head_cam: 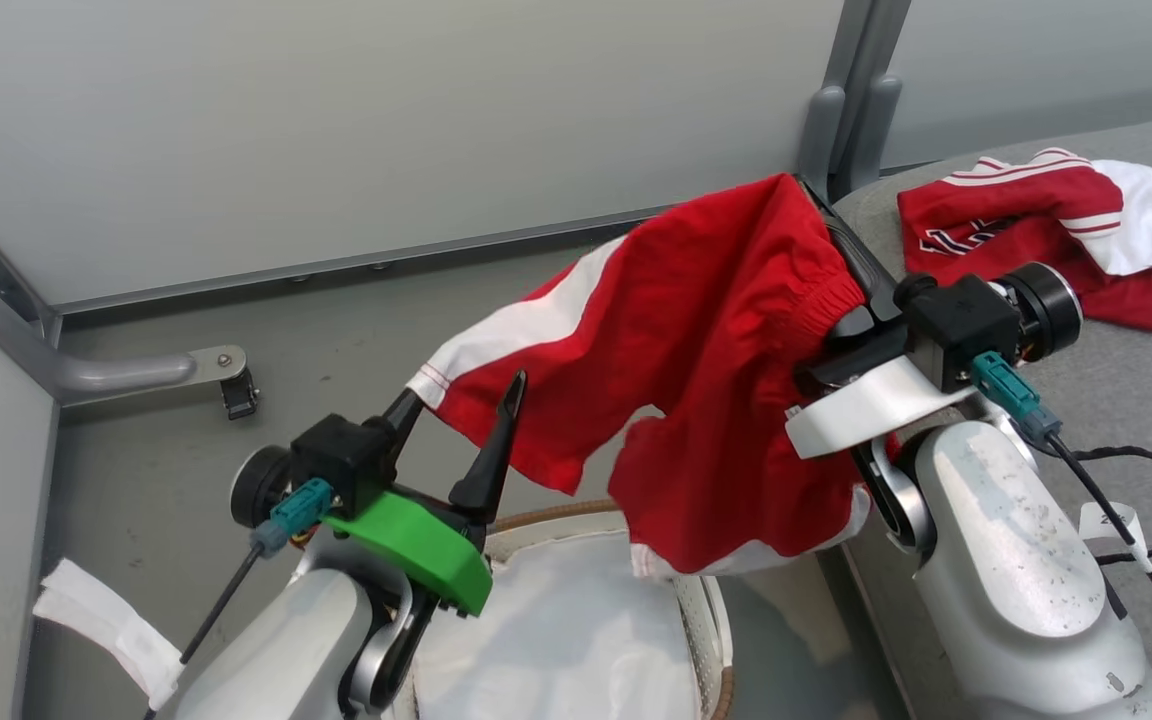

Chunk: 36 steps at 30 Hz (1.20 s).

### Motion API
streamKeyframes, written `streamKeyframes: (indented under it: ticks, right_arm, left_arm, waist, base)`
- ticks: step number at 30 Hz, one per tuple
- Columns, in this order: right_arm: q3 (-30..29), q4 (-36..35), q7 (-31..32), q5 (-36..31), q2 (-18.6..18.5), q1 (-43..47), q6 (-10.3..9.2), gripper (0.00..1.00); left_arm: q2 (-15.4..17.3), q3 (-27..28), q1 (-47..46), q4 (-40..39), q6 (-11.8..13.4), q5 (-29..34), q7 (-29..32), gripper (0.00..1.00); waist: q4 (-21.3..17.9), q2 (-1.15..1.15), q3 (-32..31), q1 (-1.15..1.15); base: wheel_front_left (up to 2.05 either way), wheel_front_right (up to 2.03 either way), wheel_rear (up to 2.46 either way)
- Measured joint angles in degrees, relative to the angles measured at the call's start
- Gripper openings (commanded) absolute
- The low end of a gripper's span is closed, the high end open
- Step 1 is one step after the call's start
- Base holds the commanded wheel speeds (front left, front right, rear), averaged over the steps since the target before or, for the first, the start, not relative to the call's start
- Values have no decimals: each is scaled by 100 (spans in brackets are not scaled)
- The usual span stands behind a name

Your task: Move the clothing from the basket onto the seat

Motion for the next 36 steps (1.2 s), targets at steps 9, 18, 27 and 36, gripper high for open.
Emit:
streamKeyframes:
  ticks: [9, 18, 27, 36]
  right_arm:
    - [-438, 36, 0, -204, 0, 371, 0, 0]
    - [-778, 26, 0, -304, 0, 569, 0, 0]
    - [-1018, 4, 0, -357, -2, 543, 0, 0]
    - [-1248, -100, 0, -276, -2, 386, 0, 0]
  left_arm:
    - [-299, 265, 706, 431, -58, 291, -75, 100]
    - [-669, 761, 1137, 572, -328, 739, -77, 100]
    - [-848, 1088, 1198, 563, -511, 1240, -85, 100]
    - [-832, 1238, 988, 445, -620, 1597, -86, 100]
  waist:
    - [-58, 0, -33, 0]
    - [-88, 0, -3, 0]
    - [-406, 0, 76, 0]
    - [-1135, 0, 351, 0]
  base:
    - [0, 0, 0]
    - [0, 0, 0]
    - [0, 0, 0]
    - [0, 0, 0]
